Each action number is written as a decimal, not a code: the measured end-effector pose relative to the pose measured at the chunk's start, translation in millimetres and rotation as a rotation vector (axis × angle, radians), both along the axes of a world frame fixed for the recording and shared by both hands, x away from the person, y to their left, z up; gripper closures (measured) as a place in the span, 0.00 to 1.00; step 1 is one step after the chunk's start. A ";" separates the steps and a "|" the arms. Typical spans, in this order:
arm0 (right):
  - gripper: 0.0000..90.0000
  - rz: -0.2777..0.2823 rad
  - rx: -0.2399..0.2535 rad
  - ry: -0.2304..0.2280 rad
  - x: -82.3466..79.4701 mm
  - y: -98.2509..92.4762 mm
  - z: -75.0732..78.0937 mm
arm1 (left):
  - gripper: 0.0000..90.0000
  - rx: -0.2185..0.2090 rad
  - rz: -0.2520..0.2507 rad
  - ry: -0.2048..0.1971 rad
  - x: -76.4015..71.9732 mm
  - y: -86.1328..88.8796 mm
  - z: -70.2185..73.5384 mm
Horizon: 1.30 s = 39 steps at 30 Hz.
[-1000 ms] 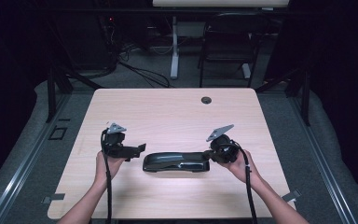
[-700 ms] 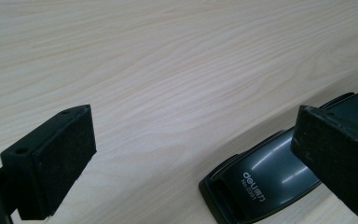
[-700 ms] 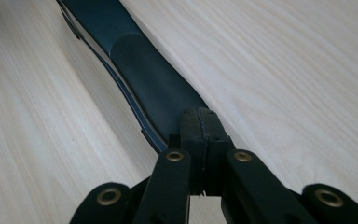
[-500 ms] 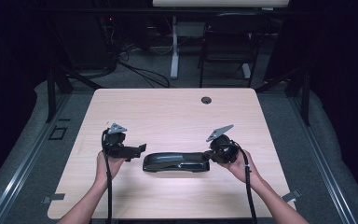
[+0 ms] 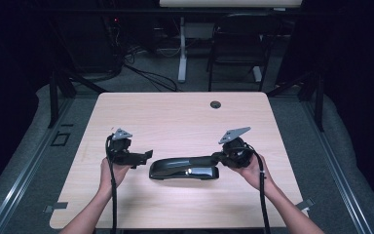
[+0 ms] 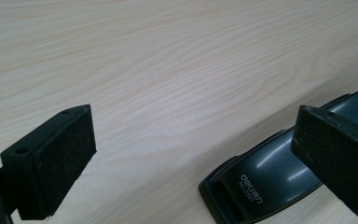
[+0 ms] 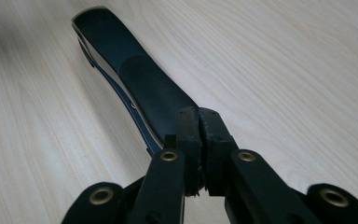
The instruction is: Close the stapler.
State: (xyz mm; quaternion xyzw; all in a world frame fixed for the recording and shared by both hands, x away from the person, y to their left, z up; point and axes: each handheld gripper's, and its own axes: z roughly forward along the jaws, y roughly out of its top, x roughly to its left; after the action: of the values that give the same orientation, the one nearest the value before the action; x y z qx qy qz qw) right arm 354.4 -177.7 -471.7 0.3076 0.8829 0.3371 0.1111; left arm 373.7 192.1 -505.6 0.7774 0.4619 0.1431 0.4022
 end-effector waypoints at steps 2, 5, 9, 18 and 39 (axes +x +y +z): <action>0.95 -0.001 0.002 0.000 -0.6 -0.1 0.1 | 0.00 0.001 -0.001 0.000 0.3 0.3 -0.2; 0.91 -0.006 -0.001 -0.005 -1.2 -0.9 1.5 | 0.00 0.000 0.000 0.000 0.1 0.0 -0.1; 0.80 -0.018 -0.003 -0.016 -3.4 -3.6 6.6 | 0.00 -0.004 -0.001 -0.006 0.0 0.6 0.4; 0.45 -0.059 0.030 -0.031 -6.1 -20.0 18.6 | 0.00 -0.006 0.001 -0.008 -0.2 1.7 0.6; 0.12 -0.212 -0.030 0.009 -14.8 -79.1 6.9 | 0.00 -0.008 0.013 -0.012 0.3 2.3 0.0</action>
State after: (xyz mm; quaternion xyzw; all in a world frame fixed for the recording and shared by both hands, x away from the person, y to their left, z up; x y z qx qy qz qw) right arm 339.6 -256.8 -464.7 0.3992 0.8508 0.3087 0.1469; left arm 374.0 194.4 -505.6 0.7720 0.4651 0.1486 0.4070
